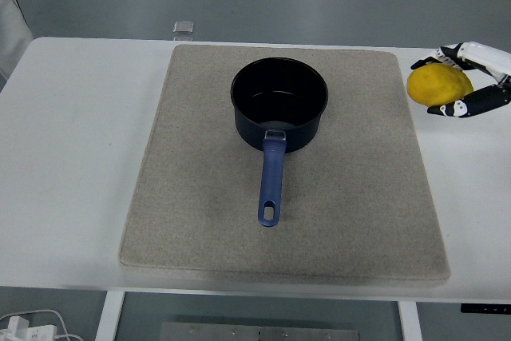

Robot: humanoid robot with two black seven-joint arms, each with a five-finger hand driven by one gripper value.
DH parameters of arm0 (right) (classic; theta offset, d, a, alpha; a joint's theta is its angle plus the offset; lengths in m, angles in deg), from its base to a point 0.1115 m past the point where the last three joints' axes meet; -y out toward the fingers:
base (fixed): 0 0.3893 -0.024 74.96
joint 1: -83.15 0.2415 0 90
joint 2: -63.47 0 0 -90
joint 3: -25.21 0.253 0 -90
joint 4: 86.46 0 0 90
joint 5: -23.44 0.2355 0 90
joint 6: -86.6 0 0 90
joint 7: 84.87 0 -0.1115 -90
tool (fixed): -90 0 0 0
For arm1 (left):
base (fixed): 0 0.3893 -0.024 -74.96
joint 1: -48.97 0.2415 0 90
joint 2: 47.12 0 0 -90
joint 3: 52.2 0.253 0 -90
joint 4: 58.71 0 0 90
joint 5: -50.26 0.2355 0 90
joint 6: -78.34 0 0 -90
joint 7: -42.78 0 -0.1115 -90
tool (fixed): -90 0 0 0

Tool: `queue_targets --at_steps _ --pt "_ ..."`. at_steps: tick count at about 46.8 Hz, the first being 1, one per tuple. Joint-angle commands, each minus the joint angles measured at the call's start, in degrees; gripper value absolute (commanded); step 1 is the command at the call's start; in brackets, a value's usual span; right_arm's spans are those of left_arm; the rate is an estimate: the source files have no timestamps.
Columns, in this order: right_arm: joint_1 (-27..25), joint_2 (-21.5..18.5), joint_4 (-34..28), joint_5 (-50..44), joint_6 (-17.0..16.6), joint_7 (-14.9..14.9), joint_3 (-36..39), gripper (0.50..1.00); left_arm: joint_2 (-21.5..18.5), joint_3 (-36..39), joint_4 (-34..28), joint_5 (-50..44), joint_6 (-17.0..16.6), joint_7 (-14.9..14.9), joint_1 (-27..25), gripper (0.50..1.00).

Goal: Put the potato in the blue pot

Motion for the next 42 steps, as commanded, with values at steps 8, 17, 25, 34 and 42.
queue_targets --at_steps 8,17,25,34,42 --pt "1.6 -0.3 0.1 1.3 -0.5 -0.4 0.1 0.5 0.0 0.0 0.0 0.0 0.0 0.0 0.0 1.0" --pt "5.5 -3.7 0.0 1.4 -0.3 -1.8 -0.1 0.5 0.0 0.0 0.0 0.0 0.0 0.0 0.0 1.0" --pt "9.9 -15.3 -1.5 1.3 -0.1 -4.0 -1.1 0.5 0.0 0.0 0.0 0.0 0.0 0.0 0.0 1.0" --pt "14.1 -29.8 -13.2 2.8 -0.6 -4.3 -5.9 0.5 0.0 0.0 0.0 0.0 0.0 0.0 0.0 1.0" --pt "15.0 -38.8 -19.8 4.0 -0.9 -4.2 -8.2 0.5 0.0 0.0 0.0 0.0 0.0 0.0 0.0 1.0"
